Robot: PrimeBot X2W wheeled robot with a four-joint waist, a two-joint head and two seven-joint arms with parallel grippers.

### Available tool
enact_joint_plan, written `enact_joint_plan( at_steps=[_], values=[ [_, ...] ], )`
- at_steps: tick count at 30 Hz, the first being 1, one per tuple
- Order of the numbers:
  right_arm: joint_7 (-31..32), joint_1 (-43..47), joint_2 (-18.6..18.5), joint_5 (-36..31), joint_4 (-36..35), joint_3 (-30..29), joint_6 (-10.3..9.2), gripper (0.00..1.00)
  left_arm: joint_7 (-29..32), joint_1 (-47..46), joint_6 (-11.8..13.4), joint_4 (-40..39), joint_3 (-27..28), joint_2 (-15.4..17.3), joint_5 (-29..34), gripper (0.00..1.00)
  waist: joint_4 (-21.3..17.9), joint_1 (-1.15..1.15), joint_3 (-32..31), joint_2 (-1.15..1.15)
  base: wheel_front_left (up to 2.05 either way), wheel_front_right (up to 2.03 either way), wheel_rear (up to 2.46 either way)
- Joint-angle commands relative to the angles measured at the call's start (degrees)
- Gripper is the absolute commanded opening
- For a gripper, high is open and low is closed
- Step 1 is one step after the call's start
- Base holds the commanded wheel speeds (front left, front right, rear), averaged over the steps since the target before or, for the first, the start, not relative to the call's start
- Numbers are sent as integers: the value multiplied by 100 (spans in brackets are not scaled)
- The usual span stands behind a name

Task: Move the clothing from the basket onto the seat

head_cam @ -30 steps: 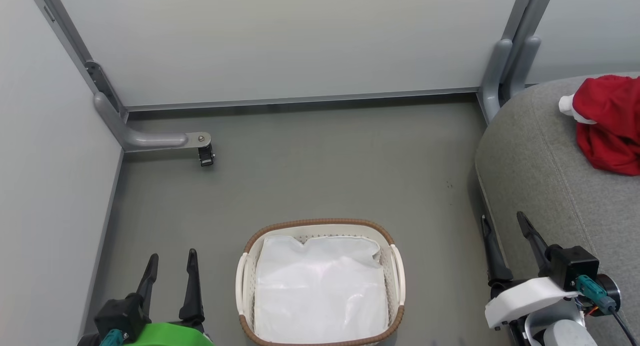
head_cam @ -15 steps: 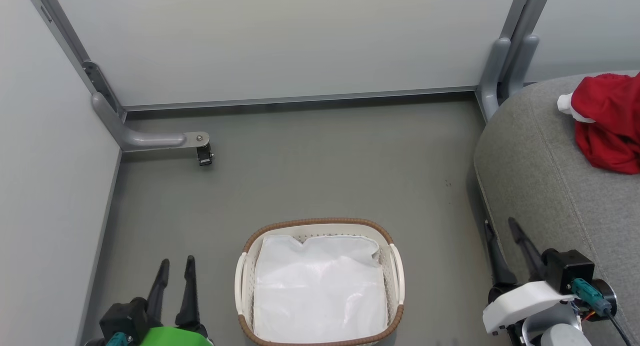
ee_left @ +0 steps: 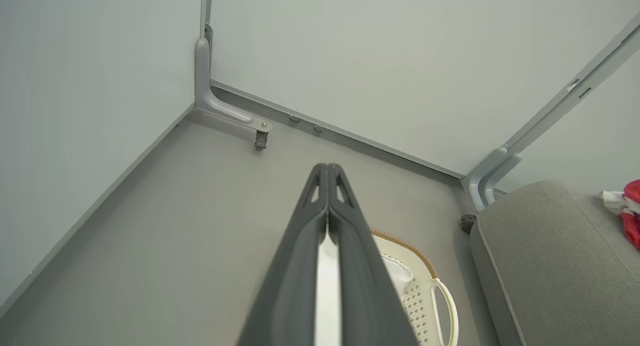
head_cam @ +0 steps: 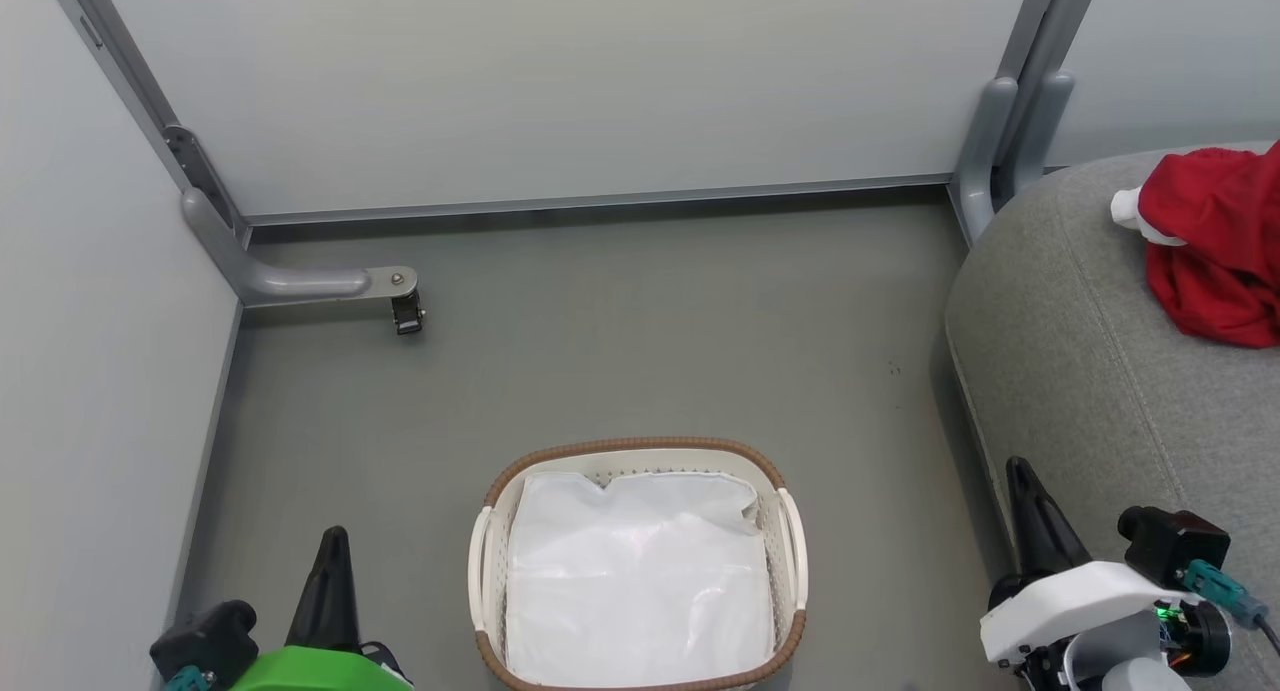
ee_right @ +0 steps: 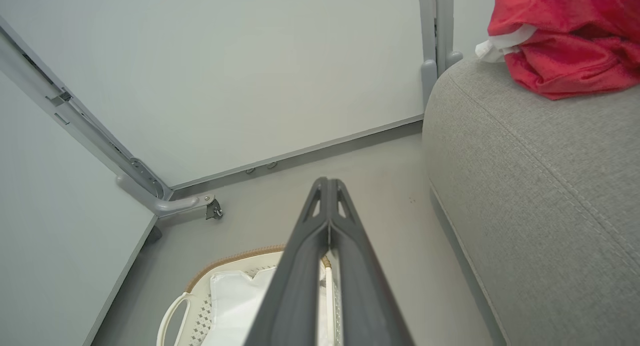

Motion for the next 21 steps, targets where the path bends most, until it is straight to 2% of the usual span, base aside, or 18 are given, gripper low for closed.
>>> enact_joint_plan(
  at_steps=[1,21],
  values=[
    [52,-115,-22,243,-114,-34,-1,0,56,-156,-21,-91,55,12,-214,0,-2,0,-2,0,0,0,0],
    [515,-186,-36,2016,-173,-183,-2,0,518,-351,-56,-162,286,11,-1844,0,-36,0,-36,0,0,0,0]
  ],
)
